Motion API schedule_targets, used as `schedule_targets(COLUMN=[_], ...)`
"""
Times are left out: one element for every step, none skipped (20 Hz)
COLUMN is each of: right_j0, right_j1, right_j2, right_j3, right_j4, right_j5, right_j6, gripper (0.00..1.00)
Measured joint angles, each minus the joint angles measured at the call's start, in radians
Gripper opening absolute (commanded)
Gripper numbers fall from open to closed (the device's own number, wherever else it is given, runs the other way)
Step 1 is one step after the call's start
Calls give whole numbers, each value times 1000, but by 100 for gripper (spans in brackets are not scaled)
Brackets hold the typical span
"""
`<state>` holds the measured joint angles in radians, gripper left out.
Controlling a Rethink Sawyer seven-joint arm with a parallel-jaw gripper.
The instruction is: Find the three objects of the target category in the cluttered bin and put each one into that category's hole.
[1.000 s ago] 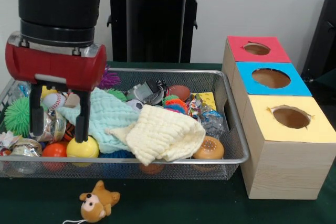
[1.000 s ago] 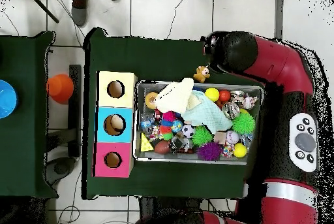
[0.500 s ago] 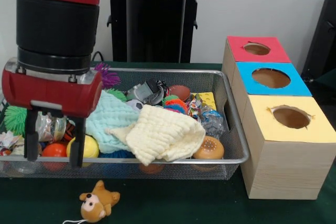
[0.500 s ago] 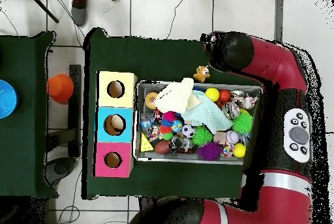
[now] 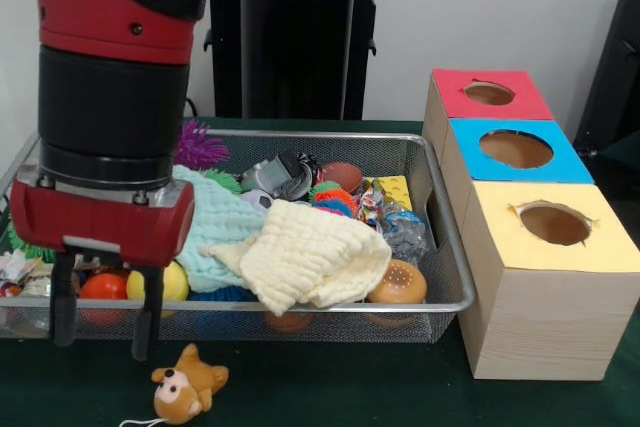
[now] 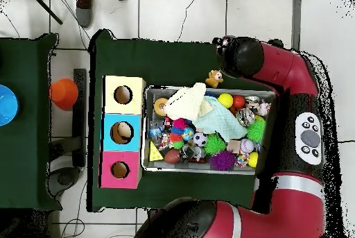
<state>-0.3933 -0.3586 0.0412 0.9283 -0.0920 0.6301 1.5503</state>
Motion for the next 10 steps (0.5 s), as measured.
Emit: schedule_targets(right_j0=[0,-1,-1,-3,-5,-6,-7,-11,-13,-16], right_j1=[3,6,9,13,18,20,24,29,32,35], right_j2=[0,0,0,1,1,1,1,1,1,1], right_j3=[-1,-2,-3,-4,-4,-4,-4,-4,-4,-4], right_j4=[0,0,0,0,0,0,0,0,0,1], right_j5=[-3,-6,-9,-14,-21,-24,-28,-35,-40,-45], right_j6=[0,0,0,0,0,0,0,0,0,0], gripper=[100,100,100,100,100,100,100,100,100,100])
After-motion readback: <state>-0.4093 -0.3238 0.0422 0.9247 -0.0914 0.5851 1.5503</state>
